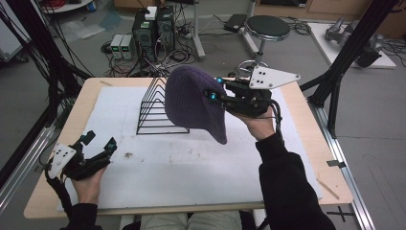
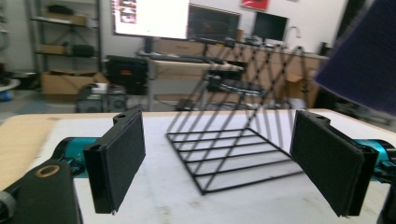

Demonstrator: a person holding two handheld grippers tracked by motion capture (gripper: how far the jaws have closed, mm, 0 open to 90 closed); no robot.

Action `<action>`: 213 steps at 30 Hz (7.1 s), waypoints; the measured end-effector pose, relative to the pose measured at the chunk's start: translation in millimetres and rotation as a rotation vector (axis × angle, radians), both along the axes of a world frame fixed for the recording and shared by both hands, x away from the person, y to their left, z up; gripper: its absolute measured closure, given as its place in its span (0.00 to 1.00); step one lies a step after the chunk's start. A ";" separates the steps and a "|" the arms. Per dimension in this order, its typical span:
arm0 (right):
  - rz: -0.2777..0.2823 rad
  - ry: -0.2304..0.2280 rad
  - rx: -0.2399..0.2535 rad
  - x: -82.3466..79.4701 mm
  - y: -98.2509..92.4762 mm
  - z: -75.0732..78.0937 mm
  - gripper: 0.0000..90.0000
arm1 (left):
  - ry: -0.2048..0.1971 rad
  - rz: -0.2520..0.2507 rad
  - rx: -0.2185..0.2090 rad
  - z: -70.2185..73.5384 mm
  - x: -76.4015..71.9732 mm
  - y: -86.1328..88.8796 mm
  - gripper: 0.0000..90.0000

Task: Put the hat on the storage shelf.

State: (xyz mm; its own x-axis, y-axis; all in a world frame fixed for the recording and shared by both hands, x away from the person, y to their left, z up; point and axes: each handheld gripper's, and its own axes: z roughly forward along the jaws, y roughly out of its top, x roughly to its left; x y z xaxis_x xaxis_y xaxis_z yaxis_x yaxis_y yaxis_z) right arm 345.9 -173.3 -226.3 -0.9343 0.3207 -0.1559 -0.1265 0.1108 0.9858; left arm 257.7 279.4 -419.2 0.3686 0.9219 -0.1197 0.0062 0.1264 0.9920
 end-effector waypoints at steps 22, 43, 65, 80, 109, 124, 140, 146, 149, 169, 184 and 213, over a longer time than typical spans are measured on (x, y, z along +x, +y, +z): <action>0.178 0.030 0.140 25.2 12.2 2.3 0.80 | 0.040 -0.393 0.009 37.3 39.8 -11.4 0.23; 0.279 0.045 0.116 27.6 33.8 2.8 0.80 | 0.087 -0.655 0.135 88.1 75.9 -50.3 0.24; 0.277 0.076 0.080 41.8 35.4 5.0 0.79 | -0.031 -0.532 0.173 96.7 79.1 -65.5 0.90; 0.117 0.061 0.102 66.4 26.4 16.7 0.80 | -0.058 -0.404 0.157 127.3 93.3 -61.2 0.92; 0.071 0.033 0.113 104.8 48.4 32.5 0.79 | -0.151 -0.331 0.102 141.0 126.1 -44.8 0.90; 0.079 0.059 -0.030 113.6 67.8 8.7 0.78 | -0.072 -0.319 0.087 92.1 127.8 -35.4 0.90; 0.086 0.104 -0.119 116.5 87.7 -6.5 0.78 | 0.000 -0.309 0.075 58.8 125.1 -29.2 0.90; 0.088 0.118 -0.148 116.9 94.5 -11.1 0.78 | 0.022 -0.301 0.067 51.0 124.2 -25.7 0.90; 0.085 0.123 -0.160 115.8 97.8 -12.9 0.78 | 0.028 -0.297 0.061 47.2 122.8 -24.5 0.90; 0.023 0.166 -0.266 108.9 107.5 -27.4 0.78 | 0.096 -0.305 0.064 20.0 121.3 -27.1 0.90; -0.027 0.202 -0.364 113.1 117.6 -38.5 0.78 | 0.190 -0.310 0.085 4.2 128.9 -27.2 0.89; -0.047 0.270 -0.433 119.3 127.4 -53.8 0.62 | 0.275 -0.330 0.041 -9.8 125.7 -21.0 0.75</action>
